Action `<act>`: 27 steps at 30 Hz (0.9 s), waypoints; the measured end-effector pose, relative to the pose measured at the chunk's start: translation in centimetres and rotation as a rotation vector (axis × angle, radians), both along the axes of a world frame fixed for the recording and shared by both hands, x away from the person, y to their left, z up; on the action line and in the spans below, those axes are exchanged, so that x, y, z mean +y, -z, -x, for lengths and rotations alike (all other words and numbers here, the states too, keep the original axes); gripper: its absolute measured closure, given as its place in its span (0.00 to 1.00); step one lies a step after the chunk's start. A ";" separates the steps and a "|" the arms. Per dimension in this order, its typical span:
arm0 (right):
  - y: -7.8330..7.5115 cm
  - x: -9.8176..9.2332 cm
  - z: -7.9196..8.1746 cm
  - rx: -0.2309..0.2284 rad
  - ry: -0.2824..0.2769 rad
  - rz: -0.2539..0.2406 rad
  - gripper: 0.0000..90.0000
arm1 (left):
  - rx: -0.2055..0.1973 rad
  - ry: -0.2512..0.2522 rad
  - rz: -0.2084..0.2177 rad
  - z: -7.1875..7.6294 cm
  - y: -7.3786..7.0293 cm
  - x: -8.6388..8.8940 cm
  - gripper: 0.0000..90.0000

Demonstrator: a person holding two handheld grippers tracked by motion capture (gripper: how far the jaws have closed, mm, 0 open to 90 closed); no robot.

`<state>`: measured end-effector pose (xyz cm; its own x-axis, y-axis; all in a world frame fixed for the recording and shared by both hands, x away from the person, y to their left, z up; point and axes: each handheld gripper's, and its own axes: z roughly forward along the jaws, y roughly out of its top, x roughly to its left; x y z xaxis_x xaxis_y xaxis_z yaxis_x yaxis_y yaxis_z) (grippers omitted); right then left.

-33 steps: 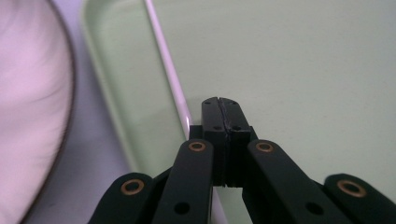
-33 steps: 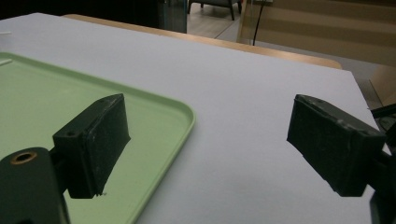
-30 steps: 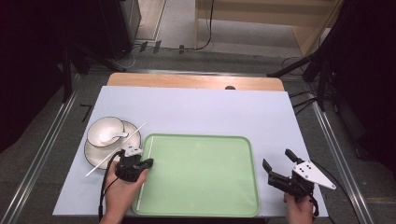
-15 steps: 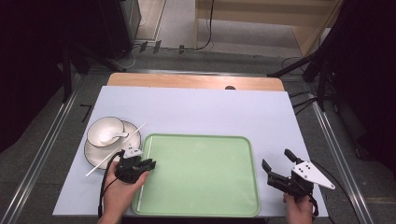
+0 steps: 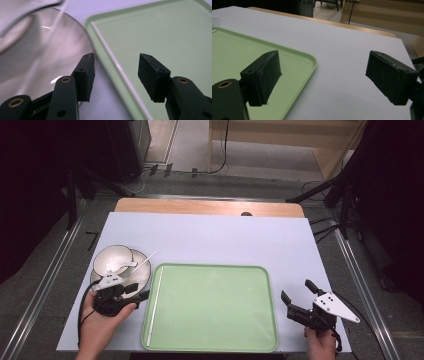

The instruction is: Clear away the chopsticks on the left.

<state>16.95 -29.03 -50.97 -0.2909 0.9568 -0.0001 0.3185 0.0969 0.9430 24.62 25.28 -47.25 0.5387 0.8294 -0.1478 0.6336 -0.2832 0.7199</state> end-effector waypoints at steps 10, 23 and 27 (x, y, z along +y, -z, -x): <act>0.0 0.0 0.0 0.003 0.000 -0.001 0.14 | -0.016 -0.095 -0.082 0.2 -0.9 4.3 0.60; 0.0 0.0 0.0 0.002 -0.002 -0.001 0.14 | 0.040 -0.079 -0.182 -1.7 1.0 4.8 0.71; 0.1 0.0 0.0 0.004 -0.001 0.000 0.14 | 0.041 -0.079 -0.207 -2.4 1.3 4.4 0.73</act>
<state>16.97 -29.03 -51.02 -0.2922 0.9564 0.0014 0.3217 0.0969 0.9419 27.00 29.69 -48.54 0.4678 0.8838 0.0091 0.6875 -0.3703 0.6246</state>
